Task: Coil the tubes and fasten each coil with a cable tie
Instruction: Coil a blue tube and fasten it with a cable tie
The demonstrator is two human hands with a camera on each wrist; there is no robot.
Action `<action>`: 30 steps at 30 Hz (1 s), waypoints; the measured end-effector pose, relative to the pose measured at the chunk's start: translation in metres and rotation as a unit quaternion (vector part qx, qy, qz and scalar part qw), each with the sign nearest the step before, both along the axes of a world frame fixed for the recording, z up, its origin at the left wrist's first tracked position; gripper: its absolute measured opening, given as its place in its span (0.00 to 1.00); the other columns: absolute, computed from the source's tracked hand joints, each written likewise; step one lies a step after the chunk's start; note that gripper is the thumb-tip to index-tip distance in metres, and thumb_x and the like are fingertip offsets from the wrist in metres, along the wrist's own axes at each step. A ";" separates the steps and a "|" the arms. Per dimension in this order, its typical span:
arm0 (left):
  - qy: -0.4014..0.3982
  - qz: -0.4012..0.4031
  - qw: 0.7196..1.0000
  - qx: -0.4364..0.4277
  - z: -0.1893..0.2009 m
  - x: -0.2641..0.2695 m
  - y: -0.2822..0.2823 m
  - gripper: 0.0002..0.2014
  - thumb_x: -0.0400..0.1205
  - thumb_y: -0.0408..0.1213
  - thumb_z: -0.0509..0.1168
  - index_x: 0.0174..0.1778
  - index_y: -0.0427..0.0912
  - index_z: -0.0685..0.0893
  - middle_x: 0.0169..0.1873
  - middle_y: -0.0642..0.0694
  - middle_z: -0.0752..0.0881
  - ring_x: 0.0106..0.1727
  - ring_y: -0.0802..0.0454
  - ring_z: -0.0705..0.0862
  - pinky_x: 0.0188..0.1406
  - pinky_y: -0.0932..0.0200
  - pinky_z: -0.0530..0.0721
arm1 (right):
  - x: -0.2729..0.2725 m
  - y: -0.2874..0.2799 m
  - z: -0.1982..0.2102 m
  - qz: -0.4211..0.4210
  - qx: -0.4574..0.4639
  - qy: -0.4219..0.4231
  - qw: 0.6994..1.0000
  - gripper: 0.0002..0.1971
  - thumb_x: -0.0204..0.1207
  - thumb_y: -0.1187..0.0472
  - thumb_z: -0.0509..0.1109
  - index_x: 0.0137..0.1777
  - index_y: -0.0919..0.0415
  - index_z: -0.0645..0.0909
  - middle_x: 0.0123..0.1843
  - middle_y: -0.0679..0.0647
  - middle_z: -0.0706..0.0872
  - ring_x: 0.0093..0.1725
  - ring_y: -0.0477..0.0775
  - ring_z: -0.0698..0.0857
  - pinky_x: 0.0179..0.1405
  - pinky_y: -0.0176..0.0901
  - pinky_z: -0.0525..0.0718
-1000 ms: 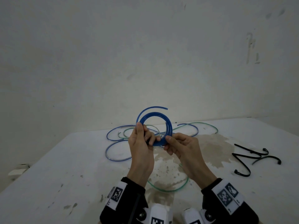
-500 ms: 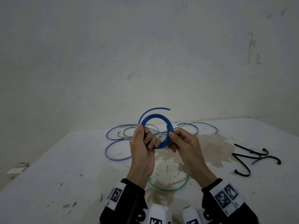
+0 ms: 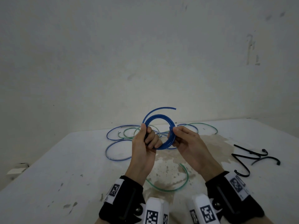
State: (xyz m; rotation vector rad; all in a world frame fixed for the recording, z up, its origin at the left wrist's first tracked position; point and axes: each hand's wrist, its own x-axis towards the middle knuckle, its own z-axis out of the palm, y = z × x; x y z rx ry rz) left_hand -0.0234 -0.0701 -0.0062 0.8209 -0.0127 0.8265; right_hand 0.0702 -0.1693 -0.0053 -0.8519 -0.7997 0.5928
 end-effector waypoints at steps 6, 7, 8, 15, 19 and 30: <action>0.052 -0.005 0.998 0.039 0.007 0.002 0.001 0.20 0.87 0.46 0.51 0.29 0.41 0.68 0.17 0.53 0.59 0.16 0.58 0.57 0.15 0.65 0.63 | 0.004 -0.003 0.003 -0.110 -0.045 -0.170 0.978 0.12 0.80 0.65 0.62 0.38 0.68 0.82 0.32 0.57 0.84 0.35 0.55 0.79 0.33 0.39 0.79; 0.052 -0.019 0.998 0.029 0.009 0.002 0.001 0.22 0.87 0.48 0.49 0.29 0.41 0.68 0.17 0.53 0.59 0.16 0.58 0.58 0.15 0.65 0.63 | 0.005 -0.004 0.004 -0.101 -0.058 -0.160 0.980 0.12 0.81 0.64 0.62 0.38 0.68 0.82 0.32 0.57 0.85 0.35 0.55 0.80 0.34 0.40 0.80; 0.052 -0.028 0.998 0.021 0.010 0.002 0.001 0.23 0.87 0.49 0.47 0.29 0.41 0.69 0.17 0.53 0.60 0.16 0.59 0.58 0.15 0.65 0.63 | 0.006 -0.005 0.005 -0.098 -0.076 -0.153 0.980 0.12 0.80 0.63 0.63 0.39 0.68 0.83 0.32 0.57 0.85 0.35 0.54 0.81 0.35 0.40 0.81; 0.099 0.007 0.992 0.079 0.014 0.007 0.000 0.20 0.88 0.45 0.48 0.31 0.40 0.69 0.17 0.53 0.61 0.16 0.59 0.58 0.15 0.65 0.62 | 0.022 -0.006 0.004 -0.485 -0.100 -0.513 0.701 0.29 0.70 0.45 0.71 0.65 0.60 0.69 0.60 0.56 0.73 0.58 0.52 0.69 0.58 0.37 0.67; 0.128 0.019 0.982 0.138 0.017 0.007 0.001 0.21 0.87 0.45 0.50 0.30 0.40 0.70 0.18 0.53 0.60 0.17 0.58 0.57 0.15 0.65 0.61 | 0.028 -0.015 0.005 -0.542 -0.074 -0.482 0.685 0.31 0.61 0.37 0.71 0.52 0.57 0.65 0.50 0.55 0.70 0.49 0.51 0.67 0.48 0.36 0.63; 0.111 -0.012 0.985 0.132 0.013 0.023 -0.023 0.21 0.87 0.46 0.49 0.30 0.40 0.69 0.18 0.52 0.60 0.17 0.58 0.56 0.17 0.64 0.58 | 0.012 -0.020 -0.002 -0.332 -0.073 -0.344 0.875 0.09 0.83 0.62 0.59 0.51 0.60 0.81 0.34 0.53 0.81 0.34 0.48 0.80 0.37 0.30 0.78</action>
